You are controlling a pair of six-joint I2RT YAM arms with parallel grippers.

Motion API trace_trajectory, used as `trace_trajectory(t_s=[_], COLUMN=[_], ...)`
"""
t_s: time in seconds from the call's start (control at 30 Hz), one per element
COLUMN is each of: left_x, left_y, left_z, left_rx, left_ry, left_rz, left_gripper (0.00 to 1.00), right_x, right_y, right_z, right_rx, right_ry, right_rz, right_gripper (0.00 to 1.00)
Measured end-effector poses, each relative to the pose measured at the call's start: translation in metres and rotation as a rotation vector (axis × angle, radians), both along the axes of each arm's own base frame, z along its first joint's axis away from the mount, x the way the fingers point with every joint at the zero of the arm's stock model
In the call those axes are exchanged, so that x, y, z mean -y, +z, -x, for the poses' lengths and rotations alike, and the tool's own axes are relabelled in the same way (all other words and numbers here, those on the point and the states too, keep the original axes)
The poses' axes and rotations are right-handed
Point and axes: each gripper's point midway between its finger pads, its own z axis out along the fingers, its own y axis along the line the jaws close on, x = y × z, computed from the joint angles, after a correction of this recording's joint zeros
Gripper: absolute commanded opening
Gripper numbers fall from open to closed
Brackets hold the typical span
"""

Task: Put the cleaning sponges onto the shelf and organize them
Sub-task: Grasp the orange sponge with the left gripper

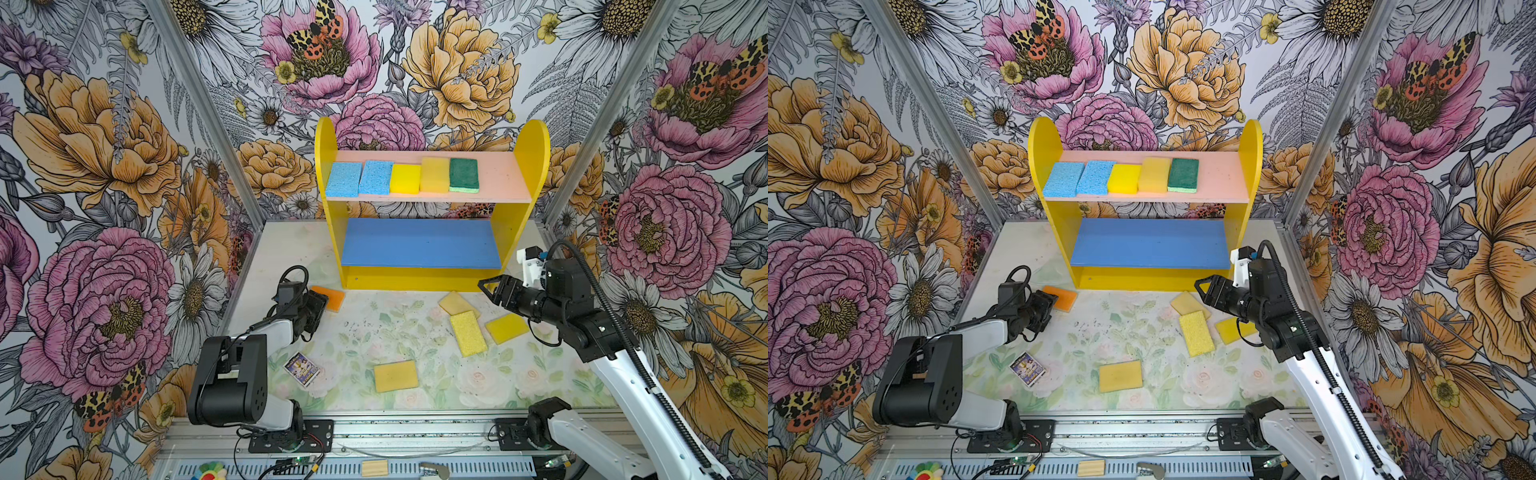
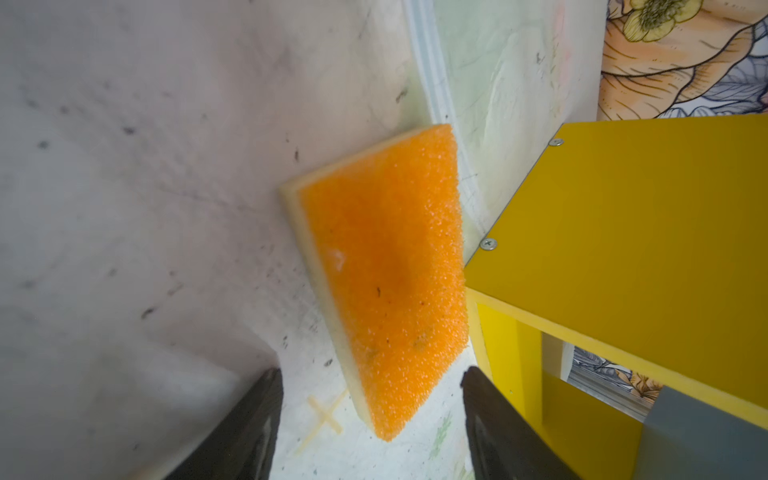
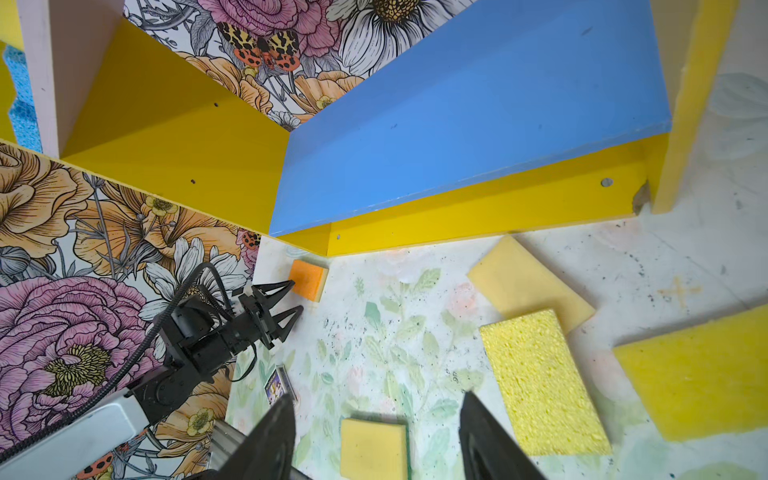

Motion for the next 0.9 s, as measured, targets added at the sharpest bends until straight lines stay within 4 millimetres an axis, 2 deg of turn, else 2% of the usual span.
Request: trace_trajectory(t_s=[0.13,0.23,0.33,0.53,0.7,0.8,0.9], left_x=[-0.002,-0.003,-0.002,-0.003,-0.002,0.003,0.017], left_y=[-0.005,-0.011,-0.011,-0.011,-0.002,0.014,0.033], left_z=[-0.010,-0.015,-0.019,-0.017,0.012,0.030,0.047], left_rx=[-0.005,-0.016,-0.003,0.005,0.015,0.049,0.094], left_ry=[0.015,0.015,0.008,0.000,-0.019,-0.049,-0.117], left_rz=[-0.002,-0.002,0.002,0.027,0.016,0.004,-0.005], left_gripper=[0.41,0.18,0.07,0.04,0.04,0.05,0.05], right_x=[0.000,0.000,0.000,-0.003,-0.005,-0.010,-0.018], right_y=[0.001,0.002,0.004,0.004,-0.007,-0.015,-0.026], right_z=[0.002,0.002,0.002,0.004,0.006,0.005,0.002], right_rx=[0.013,0.015,0.018,0.018,-0.010,-0.033,-0.069], right_ry=[0.000,-0.004,-0.007,-0.002,0.006,0.020,0.050], right_rz=[-0.012,-0.019,-0.025,-0.034,-0.029,-0.022,-0.015], right_gripper=[0.64,0.64,0.64,0.65,0.65,0.65,0.65])
